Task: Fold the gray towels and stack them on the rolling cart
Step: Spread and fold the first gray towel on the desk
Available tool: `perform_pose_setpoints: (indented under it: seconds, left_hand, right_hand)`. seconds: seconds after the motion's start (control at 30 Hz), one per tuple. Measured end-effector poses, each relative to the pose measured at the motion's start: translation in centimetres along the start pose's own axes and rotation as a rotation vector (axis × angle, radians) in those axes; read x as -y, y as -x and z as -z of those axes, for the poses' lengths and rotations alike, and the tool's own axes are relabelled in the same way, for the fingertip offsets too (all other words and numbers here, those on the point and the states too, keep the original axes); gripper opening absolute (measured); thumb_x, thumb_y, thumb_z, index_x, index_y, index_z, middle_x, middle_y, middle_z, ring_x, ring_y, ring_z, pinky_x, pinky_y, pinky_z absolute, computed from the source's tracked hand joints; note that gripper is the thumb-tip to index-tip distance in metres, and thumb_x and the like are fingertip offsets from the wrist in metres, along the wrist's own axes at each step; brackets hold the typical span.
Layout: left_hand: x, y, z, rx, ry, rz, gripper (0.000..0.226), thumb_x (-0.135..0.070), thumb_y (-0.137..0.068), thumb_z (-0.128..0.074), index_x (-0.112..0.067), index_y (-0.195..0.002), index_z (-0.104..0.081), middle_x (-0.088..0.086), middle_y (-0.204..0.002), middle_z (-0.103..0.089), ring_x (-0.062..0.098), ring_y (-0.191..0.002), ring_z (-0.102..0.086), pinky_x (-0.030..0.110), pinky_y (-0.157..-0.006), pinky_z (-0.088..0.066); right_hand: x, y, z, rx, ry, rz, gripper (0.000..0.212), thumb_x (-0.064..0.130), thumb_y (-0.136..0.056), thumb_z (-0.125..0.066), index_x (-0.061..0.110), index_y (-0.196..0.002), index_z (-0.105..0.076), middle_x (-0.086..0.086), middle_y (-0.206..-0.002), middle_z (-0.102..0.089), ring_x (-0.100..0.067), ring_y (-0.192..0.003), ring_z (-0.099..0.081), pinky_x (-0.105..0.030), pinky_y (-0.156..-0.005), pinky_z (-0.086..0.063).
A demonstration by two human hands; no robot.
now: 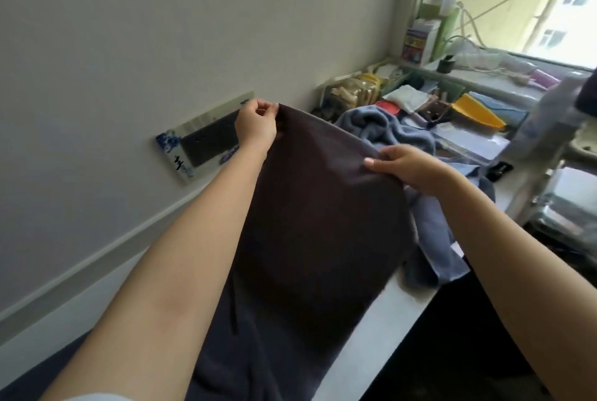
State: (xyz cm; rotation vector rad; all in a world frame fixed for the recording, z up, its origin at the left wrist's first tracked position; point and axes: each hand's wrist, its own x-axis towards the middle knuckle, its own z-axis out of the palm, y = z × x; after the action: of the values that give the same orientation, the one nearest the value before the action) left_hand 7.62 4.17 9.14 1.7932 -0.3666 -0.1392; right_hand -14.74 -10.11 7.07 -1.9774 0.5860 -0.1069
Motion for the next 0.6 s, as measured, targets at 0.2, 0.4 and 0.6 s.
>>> perform_pose_setpoints:
  seconds: [0.2, 0.4, 0.6]
  left_hand:
    - [-4.5, -1.8, -9.7, 0.075, 0.089, -0.044, 0.01, -0.018, -0.089, -0.062, -0.012, -0.082, -0.057, 0.008, -0.092, -0.062, 0.02, -0.086, -0.063, 0.035, -0.067, -0.06]
    - [-1.9, -2.2, -18.8, 0.251, -0.21, -0.011, 0.022, -0.016, -0.086, -0.064, -0.019, -0.068, -0.054, 0.008, -0.078, -0.062, 0.022, -0.067, -0.062, 0.037, -0.061, -0.057]
    - [-0.4, -2.4, -21.3, 0.25, -0.363, -0.085, 0.016, -0.019, -0.087, -0.062, -0.019, -0.072, -0.057, -0.008, -0.061, -0.057, 0.015, -0.05, -0.062, 0.03, -0.062, -0.052]
  right_hand:
    - [-1.1, -1.4, 10.2, -0.371, -0.041, -0.033, 0.03, 0.039, -0.084, -0.066, 0.011, -0.09, -0.072, -0.008, -0.081, -0.071, -0.022, -0.073, -0.067, -0.038, -0.079, -0.057]
    - [-8.5, -5.8, 12.6, -0.281, 0.418, -0.195, 0.039, 0.044, -0.087, -0.06, 0.006, -0.092, -0.071, -0.011, -0.088, -0.068, -0.022, -0.077, -0.057, -0.028, -0.065, -0.038]
    - [-14.3, -6.8, 11.4, -0.259, 0.39, -0.274, 0.043, 0.044, -0.092, -0.053, 0.02, -0.057, -0.048, 0.001, -0.057, -0.048, -0.023, -0.068, -0.049, -0.031, -0.061, -0.032]
